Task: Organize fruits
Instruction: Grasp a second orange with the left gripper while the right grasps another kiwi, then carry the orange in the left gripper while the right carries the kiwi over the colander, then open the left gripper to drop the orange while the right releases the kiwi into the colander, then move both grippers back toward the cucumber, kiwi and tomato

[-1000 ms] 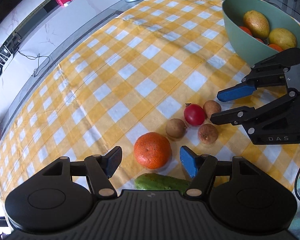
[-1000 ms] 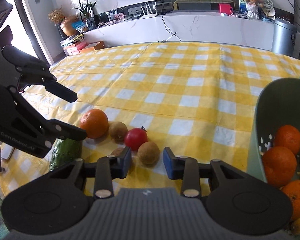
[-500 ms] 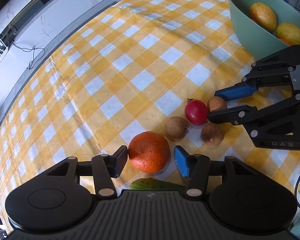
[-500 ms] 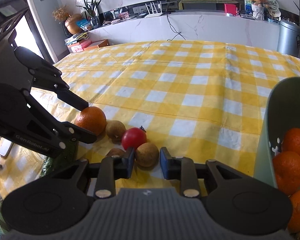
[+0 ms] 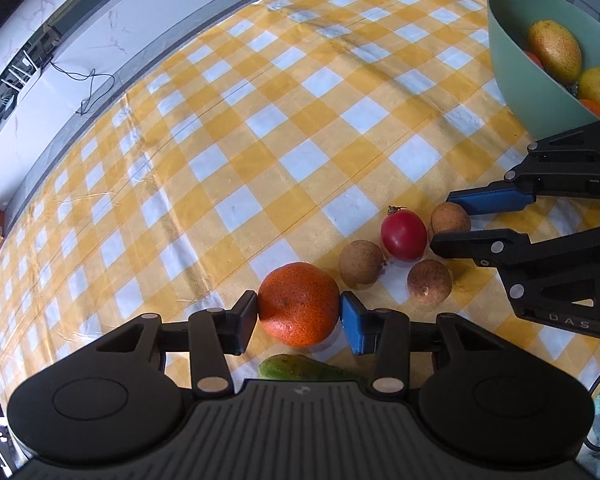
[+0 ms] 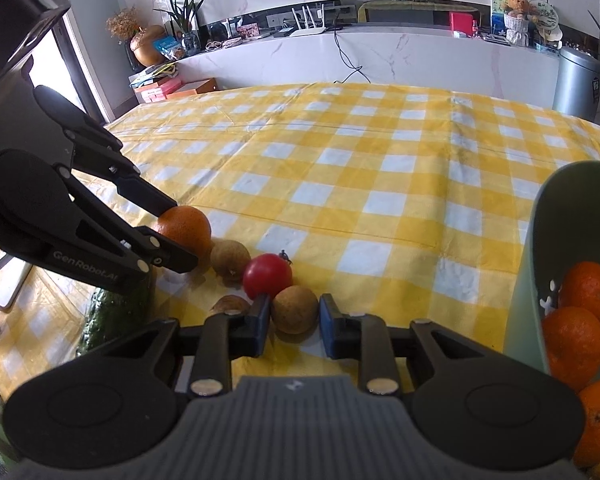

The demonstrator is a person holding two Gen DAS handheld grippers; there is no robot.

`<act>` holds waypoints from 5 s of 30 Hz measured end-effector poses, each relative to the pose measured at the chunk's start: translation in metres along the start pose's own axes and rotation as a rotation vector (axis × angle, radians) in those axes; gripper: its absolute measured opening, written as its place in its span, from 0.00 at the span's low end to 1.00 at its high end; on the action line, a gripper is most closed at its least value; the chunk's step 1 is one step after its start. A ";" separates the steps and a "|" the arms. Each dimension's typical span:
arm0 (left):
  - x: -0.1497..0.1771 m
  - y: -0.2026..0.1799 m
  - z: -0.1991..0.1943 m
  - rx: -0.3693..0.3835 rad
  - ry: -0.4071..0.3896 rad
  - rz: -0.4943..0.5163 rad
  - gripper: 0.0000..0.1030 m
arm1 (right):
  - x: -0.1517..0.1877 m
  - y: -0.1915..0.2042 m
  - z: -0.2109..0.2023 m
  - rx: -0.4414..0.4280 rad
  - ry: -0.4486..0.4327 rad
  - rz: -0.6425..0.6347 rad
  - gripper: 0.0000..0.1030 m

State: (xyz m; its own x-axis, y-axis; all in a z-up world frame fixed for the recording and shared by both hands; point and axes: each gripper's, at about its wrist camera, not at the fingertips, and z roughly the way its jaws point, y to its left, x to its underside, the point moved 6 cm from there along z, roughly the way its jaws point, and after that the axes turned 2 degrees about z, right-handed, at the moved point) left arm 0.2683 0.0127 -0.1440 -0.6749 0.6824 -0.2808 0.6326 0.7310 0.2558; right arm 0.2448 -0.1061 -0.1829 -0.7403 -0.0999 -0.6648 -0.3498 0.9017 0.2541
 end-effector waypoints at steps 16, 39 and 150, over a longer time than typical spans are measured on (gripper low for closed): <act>-0.019 -0.040 -0.076 -0.057 -0.073 -0.009 0.49 | -0.003 0.003 -0.078 -0.029 -0.083 0.007 0.22; -0.105 -0.178 -0.096 0.161 -0.193 -0.069 0.49 | 0.008 -0.108 -0.179 0.183 0.080 -0.250 0.22; 0.078 -0.008 -0.093 0.047 -0.045 -0.545 0.72 | 0.034 0.036 -0.116 0.098 -0.147 0.063 0.65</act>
State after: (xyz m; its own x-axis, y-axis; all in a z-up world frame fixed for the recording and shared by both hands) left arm 0.1751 0.0605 -0.0820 -0.8932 0.2031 -0.4012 0.2127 0.9769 0.0211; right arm 0.1408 -0.1263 -0.1146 -0.6645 0.0142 -0.7471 -0.2426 0.9415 0.2337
